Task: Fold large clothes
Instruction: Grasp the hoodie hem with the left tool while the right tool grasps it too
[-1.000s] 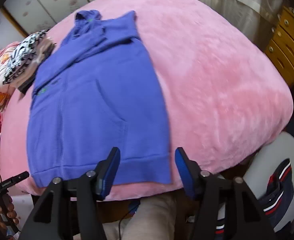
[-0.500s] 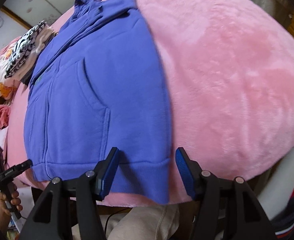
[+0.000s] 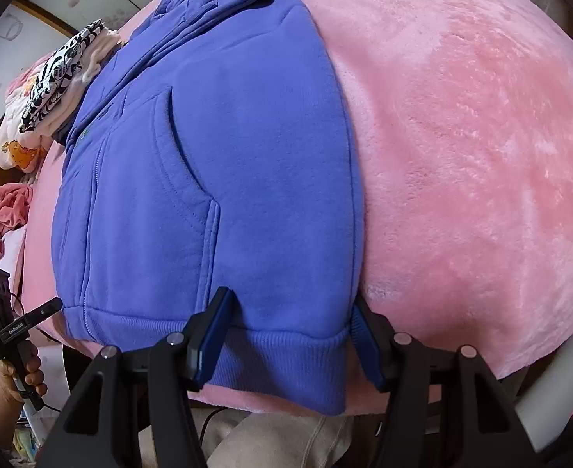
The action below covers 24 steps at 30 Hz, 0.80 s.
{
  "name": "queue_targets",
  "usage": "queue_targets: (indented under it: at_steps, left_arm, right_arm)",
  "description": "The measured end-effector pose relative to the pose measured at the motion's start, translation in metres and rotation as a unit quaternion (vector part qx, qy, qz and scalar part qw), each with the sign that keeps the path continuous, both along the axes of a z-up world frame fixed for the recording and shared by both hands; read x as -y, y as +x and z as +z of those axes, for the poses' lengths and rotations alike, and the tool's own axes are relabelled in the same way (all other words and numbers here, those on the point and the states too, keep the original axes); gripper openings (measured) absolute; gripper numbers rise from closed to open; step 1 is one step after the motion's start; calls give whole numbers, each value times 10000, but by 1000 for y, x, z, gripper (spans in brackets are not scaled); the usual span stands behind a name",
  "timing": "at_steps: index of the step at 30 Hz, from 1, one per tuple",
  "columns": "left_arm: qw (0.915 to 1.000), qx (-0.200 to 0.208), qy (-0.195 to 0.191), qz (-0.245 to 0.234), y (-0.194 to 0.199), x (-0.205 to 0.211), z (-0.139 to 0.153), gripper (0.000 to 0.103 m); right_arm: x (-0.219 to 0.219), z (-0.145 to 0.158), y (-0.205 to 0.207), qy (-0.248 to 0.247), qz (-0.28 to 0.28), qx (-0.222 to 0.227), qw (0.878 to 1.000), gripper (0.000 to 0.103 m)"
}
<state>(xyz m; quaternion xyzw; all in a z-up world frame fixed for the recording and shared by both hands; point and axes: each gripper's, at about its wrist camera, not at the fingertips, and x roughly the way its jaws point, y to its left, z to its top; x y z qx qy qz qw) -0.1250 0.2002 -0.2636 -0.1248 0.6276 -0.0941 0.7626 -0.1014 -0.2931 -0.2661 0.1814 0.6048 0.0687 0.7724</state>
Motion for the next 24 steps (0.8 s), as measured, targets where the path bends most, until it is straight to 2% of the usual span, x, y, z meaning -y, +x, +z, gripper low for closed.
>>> queue_targets:
  at_steps: [1, 4, 10, 15, 16, 17, 20, 24]
  left_arm:
    - [9999, -53, 66, 77, 0, -4, -1, 75]
    - [9991, -73, -259, 337, -11, -22, 6, 75]
    - [9986, -302, -418, 125, -20, -26, -6, 75]
    - [9974, -277, -625, 243, -6, -20, -17, 75]
    - [9973, -271, -634, 267, -4, -19, -18, 75]
    - [9972, -246, -665, 250, -1, -16, -18, 70]
    - [9974, -140, -702, 31, 6, -2, -16, 55]
    - [9977, -167, -635, -140, 14, 1, -22, 56]
  right_arm:
    - [0, 0, 0, 3, 14, -6, 10000, 59]
    - [1, 0, 3, 9, 75, -21, 10000, 59]
    - [3, -4, 5, 51, 190, -34, 9998, 59]
    - [5, -7, 6, 136, 189, -63, 9997, 59]
    - [6, -7, 6, 156, 216, -61, 9996, 58]
    - [7, -6, 7, 197, 258, -60, 9995, 57]
    - [11, -3, 8, 514, 367, -40, 9980, 39]
    - [14, -6, 12, 726, 468, -52, 9962, 36]
